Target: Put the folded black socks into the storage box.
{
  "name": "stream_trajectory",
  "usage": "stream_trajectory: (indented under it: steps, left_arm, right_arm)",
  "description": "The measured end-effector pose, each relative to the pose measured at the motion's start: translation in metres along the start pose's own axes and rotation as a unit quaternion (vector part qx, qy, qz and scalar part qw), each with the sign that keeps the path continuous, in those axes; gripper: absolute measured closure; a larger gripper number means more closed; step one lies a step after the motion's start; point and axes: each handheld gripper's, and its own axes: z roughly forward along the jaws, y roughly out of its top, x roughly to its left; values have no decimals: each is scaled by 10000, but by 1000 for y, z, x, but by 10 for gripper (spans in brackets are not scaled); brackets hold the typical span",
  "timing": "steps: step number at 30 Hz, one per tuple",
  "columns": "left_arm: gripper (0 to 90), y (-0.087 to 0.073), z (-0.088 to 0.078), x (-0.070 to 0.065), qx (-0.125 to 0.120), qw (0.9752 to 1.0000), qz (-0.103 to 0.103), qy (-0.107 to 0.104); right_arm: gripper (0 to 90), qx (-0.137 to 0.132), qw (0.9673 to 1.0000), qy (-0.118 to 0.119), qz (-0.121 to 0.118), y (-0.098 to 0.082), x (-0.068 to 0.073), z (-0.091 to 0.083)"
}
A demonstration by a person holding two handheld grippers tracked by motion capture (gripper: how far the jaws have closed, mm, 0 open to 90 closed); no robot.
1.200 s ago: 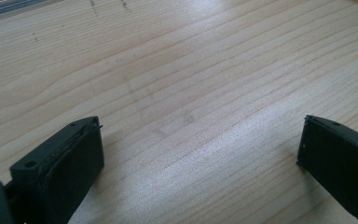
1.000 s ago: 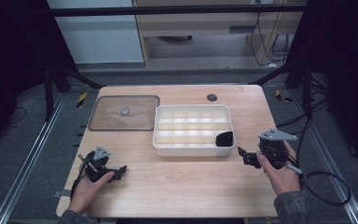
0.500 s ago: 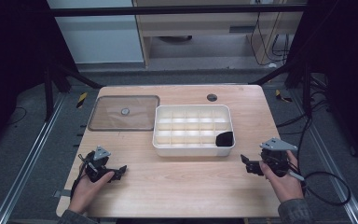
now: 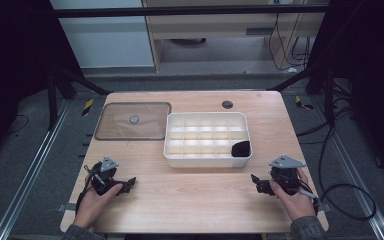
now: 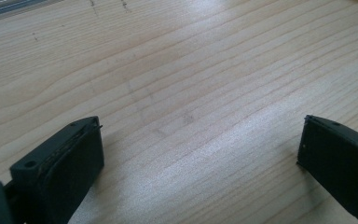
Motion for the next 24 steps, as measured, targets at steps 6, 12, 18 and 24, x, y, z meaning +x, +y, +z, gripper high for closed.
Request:
stream_trajectory:
  steps: [6,12,18,24]
  left_arm:
    - [0,0,0,0,-1,10000,-1,0]
    - [0,0,0,0,-1,10000,-13,-3]
    - [0,0,0,0,0,10000,0,0]
    - [0,0,0,0,1,10000,0,-1]
  right_arm:
    - [89,82,9999,97,-3,-9,4,5]
    - [88,170,9997,162,-5,-17,10,12]
    - [84,224,9996,193,-13,-22,16,20]
    - [80,217,9995,206,141,-26,18,30]
